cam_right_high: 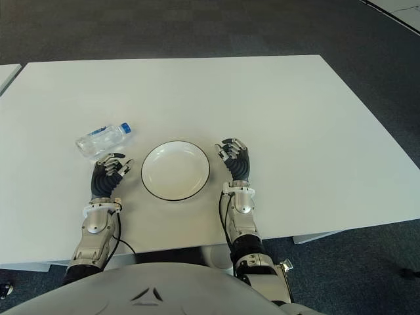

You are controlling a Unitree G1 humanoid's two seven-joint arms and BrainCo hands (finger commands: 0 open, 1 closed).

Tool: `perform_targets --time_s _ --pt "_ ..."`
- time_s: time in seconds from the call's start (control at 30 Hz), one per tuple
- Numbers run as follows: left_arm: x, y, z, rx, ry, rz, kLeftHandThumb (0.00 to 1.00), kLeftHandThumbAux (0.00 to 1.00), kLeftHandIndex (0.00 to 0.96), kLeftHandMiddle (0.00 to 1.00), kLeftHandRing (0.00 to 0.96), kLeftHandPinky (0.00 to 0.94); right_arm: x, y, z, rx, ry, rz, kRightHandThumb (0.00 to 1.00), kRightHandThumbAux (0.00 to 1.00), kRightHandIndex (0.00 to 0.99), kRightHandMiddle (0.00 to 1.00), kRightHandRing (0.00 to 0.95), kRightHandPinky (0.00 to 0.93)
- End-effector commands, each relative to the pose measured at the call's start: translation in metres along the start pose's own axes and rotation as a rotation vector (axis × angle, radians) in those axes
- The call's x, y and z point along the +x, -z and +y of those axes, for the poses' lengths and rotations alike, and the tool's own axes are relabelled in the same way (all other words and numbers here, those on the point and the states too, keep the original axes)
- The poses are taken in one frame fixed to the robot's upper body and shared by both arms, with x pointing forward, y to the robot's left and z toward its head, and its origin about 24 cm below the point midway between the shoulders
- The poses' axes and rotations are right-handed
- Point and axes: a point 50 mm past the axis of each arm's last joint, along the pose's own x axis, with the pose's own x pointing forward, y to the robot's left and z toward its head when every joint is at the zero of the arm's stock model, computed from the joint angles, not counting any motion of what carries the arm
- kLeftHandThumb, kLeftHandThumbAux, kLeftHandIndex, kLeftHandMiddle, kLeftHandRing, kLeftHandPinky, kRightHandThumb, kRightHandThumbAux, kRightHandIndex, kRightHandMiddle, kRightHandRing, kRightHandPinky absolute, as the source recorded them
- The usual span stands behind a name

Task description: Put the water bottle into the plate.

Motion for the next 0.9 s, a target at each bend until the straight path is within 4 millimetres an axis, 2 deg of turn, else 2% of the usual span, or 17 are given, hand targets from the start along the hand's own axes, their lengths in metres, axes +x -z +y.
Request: perform_targets --time_s 0.03,0.7,0.77,0.9 --pt "-0.005 0.013 -0.005 0.015 0.034 0.092 0.707 0.716 0.435 0.729 0.726 0.697 -0.031 0.035 -0.005 -0.017 0.039 0.207 0.703 0.727 0.434 0.647 0.639 0.634" --pt "-0.008 0.008 0.001 0.051 0.026 0.028 0.707 0.716 0.435 0.736 0.735 0.716 -0.032 0.032 -0.006 -0.034 0.022 0.212 0.703 0.728 0.433 0.643 0.634 0.626" --pt "-0.011 0.004 0.004 0.074 0.021 0.000 0.706 0.717 0.435 0.735 0.735 0.721 -0.032 0.032 -0.006 -0.036 0.020 0.212 0.703 0.728 0.433 0.644 0.635 0.627" --pt "-0.024 -0.030 0.012 0.226 -0.061 -0.191 0.707 0.718 0.434 0.735 0.735 0.728 -0.032 0.032 -0.006 -0.038 0.018 0.210 0.703 0.728 0.433 0.643 0.635 0.630"
